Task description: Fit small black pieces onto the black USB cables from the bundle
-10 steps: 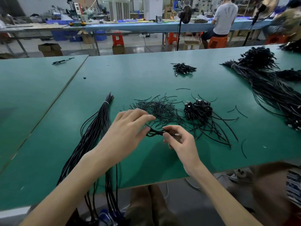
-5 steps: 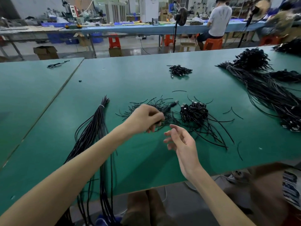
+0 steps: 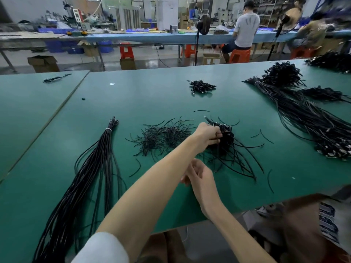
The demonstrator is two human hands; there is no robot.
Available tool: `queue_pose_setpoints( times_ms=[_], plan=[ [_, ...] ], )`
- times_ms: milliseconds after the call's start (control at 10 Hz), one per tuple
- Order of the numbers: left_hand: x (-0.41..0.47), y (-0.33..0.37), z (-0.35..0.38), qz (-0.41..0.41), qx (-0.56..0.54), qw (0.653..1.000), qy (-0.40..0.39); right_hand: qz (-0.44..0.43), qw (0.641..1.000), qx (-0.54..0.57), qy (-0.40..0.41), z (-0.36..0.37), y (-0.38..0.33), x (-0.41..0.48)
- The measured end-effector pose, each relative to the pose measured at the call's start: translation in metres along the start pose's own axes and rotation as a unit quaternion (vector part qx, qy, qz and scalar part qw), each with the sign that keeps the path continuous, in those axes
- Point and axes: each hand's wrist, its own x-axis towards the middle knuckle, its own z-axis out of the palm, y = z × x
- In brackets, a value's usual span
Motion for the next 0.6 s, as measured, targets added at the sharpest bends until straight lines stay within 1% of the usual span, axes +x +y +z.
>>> queue_pose_setpoints(
  times_ms=[100, 200, 300, 400, 500, 600],
  plan=[
    [0.007, -0.009, -0.003, 0.039, 0.174, 0.983, 0.049, -0.002, 1.000, -0.019, -0.016, 0.000, 0.002, 0.001],
    [0.010, -0.014, -0.011, 0.100, 0.244, 0.962, 0.072, 0.001, 0.999, -0.029, -0.022, -0.001, 0.004, 0.003],
    [0.008, -0.019, -0.020, 0.140, 0.319, 0.936, 0.038, -0.003, 0.999, -0.027, -0.026, -0.001, 0.004, 0.003],
    [0.009, -0.025, -0.025, 0.151, 0.437, 0.887, -0.003, 0.001, 0.999, -0.034, -0.023, -0.002, 0.005, 0.003],
    [0.003, -0.028, -0.036, 0.187, 0.411, 0.892, 0.020, 0.004, 0.999, -0.038, -0.032, -0.001, 0.006, 0.003],
    [-0.010, -0.031, -0.053, 0.230, 0.318, 0.919, 0.044, -0.006, 0.999, -0.023, -0.021, -0.003, 0.007, 0.002]
  ],
)
